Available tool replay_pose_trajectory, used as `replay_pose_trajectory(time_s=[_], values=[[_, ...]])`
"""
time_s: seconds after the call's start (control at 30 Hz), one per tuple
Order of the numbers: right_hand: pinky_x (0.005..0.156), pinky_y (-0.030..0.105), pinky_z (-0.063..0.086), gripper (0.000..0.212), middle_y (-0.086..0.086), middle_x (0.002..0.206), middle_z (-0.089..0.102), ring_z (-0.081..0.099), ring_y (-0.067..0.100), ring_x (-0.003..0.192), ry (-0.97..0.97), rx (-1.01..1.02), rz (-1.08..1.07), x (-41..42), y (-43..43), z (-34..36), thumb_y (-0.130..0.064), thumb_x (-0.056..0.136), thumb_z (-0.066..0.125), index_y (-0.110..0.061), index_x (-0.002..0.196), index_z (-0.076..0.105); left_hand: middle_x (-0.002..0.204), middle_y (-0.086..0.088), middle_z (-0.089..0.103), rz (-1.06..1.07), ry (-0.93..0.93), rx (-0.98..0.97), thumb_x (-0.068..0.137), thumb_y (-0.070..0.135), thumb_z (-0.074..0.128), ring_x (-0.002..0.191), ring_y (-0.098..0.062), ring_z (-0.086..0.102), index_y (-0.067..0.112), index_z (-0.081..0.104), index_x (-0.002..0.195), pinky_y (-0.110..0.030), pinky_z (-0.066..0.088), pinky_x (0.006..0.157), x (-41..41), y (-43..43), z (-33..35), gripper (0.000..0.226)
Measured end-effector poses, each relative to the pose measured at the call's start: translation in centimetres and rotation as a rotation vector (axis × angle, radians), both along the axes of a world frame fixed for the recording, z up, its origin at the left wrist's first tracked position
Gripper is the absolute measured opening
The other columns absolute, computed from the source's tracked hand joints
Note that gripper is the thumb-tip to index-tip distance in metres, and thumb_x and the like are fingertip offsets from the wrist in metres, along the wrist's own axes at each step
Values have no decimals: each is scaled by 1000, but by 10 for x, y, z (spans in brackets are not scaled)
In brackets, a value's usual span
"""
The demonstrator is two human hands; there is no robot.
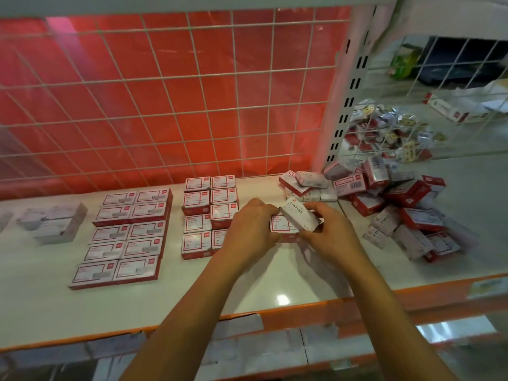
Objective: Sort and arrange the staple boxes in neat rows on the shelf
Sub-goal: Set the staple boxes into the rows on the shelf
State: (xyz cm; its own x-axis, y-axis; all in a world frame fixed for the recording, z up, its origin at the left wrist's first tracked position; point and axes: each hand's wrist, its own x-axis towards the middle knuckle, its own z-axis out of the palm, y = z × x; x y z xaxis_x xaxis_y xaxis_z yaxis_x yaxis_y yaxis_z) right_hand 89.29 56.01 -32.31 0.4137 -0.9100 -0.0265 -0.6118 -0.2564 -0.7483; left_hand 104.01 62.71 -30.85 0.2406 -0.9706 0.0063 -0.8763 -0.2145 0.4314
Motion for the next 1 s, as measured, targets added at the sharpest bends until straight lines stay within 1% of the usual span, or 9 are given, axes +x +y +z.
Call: replay_pose_trajectory(time_s=[0.07,0.13,0.2,0.33,0.43,0.57,0.73,0.83,1.0], values=[[80,26,51,55,-3,120,60,60,13,99,-40,22,27,3,2,3,-9,78,72,-26,127,55,119,-3,54,18,1,-5,82,26,70,107,-19,51,23,58,128,-22,30,78,5,5,3,47],[68,19,51,54,-6,115,60,62,5,84,-88,59,43,6,6,4,-7,78,72,-30,124,55,120,-2,54,33,13,-5,83,27,70,108,-18,50,24,57,129,-21,29,79,8,11,5,48],[62,20,54,54,-7,114,61,64,3,79,-146,124,55,9,9,1,-5,78,72,-33,122,55,119,-1,54,49,26,-7,83,28,69,107,-17,50,25,57,129,-21,30,79,11,16,6,48],[73,38,59,56,-5,119,63,67,9,84,-211,189,69,15,11,-2,-4,75,73,-38,117,57,116,-1,54,57,25,-27,82,35,69,105,-18,52,25,58,128,-24,34,78,16,25,8,48],[72,45,59,59,-5,116,62,67,15,88,-289,215,88,18,9,1,1,74,71,-49,102,56,119,-2,53,56,26,-47,83,33,69,108,-20,51,24,55,131,-26,37,84,18,30,13,51],[76,48,57,62,-9,113,62,64,20,98,-375,231,116,21,10,5,4,70,70,-49,100,58,121,-2,53,65,33,-80,83,33,69,109,-19,51,24,54,133,-26,37,90,19,34,16,52],[77,47,58,61,-9,111,61,64,20,100,-437,286,143,29,16,11,10,72,69,-44,100,58,125,0,52,85,54,-100,84,30,70,112,-16,49,24,51,136,-17,32,87,27,42,18,55],[74,45,59,59,-6,110,59,62,22,99,-467,349,163,39,23,14,10,74,69,-41,100,56,128,0,51,101,61,-110,85,29,69,115,-15,47,24,50,137,-17,32,91,34,50,19,57],[76,43,58,56,-14,106,58,60,18,100,-484,343,176,56,33,14,8,73,71,-32,108,55,128,1,53,138,52,-148,83,29,71,113,-13,47,24,49,138,-12,27,86,47,64,19,59]])
